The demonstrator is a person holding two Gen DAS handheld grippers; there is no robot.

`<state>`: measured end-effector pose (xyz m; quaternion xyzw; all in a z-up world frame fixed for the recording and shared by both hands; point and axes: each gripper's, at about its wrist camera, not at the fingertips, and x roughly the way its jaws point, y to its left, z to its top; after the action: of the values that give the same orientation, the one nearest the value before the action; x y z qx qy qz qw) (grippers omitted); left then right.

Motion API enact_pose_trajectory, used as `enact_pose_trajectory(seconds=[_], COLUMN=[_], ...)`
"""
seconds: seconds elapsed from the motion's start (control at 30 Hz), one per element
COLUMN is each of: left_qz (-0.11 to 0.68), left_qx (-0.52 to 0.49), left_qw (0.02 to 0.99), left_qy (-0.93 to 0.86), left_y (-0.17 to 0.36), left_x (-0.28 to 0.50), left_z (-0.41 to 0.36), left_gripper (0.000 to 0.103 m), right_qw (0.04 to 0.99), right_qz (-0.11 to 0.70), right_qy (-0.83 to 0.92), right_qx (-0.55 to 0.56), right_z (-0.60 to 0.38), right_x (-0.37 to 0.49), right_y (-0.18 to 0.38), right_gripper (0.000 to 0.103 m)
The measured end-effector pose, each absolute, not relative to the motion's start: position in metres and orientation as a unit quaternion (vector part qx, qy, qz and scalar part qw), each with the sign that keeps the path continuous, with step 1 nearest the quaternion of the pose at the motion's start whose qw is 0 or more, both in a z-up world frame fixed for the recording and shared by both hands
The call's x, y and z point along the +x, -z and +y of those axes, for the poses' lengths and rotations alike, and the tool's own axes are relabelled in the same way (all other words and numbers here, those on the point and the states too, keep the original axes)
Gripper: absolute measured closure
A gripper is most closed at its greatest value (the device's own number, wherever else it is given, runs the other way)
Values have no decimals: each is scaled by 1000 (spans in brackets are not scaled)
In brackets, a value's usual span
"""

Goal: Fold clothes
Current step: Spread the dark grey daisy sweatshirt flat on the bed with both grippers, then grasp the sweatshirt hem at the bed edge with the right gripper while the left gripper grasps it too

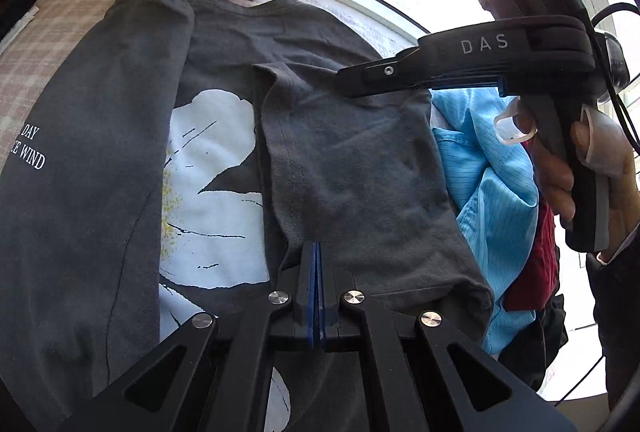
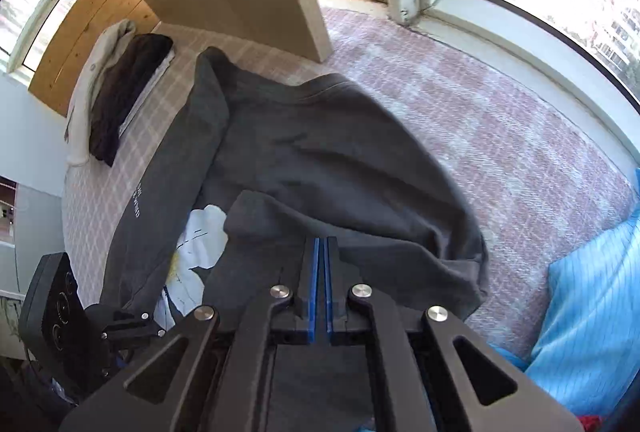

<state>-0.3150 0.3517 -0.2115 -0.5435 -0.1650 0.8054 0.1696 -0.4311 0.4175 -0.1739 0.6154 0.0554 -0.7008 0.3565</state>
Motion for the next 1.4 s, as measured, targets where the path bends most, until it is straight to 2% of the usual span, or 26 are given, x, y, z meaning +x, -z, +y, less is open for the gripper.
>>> enact_pose_trajectory(seconds=[0.07,0.17,0.3,0.37,0.47,0.6,0.77,0.93,1.23,1.33,1.4], left_qz=[-168,-173,-167,-161,-165,-169,-172,-162,-165,-148,-127], left_qx=[-541,-538,-534,-526,-524,-530,-555,-555,-544,-535,-523], left_qw=[171,172,186,204,231,264,291,304,310,319,332], left_qy=[-806,-807,-808,-810,-803,-788,-760,-757,-762,-769,-775], left_y=[212,213,199,186,173,167,178,175,174,173,171], left_x=[-315,-315,-296,-275,-230,-166,-95,-33,59,88,104], left_z=[351,350,349,350,353,362,374,373,362,370,380], left_gripper=[103,103,99,96,91,91,91,91,91,91,91], right_qw=[391,387,350,359,344,337,323,308,283,269,257], right_qz=[66,70,-17,-9,25,2,-34,-44,-24,-18,-16], right_qy=[672,684,711,711,714,701,686,671,673,679,685], right_qx=[626,615,609,605,609,629,651,673,683,683,681], right_z=[390,368,398,419,459,523,572,577,571,573,577], right_x=[-418,-416,-443,-431,-392,-321,-220,-121,11,46,62], right_y=[183,198,181,162,141,137,153,187,214,218,216], right_gripper=[100,103,100,100,97,91,72,72,72,66,65])
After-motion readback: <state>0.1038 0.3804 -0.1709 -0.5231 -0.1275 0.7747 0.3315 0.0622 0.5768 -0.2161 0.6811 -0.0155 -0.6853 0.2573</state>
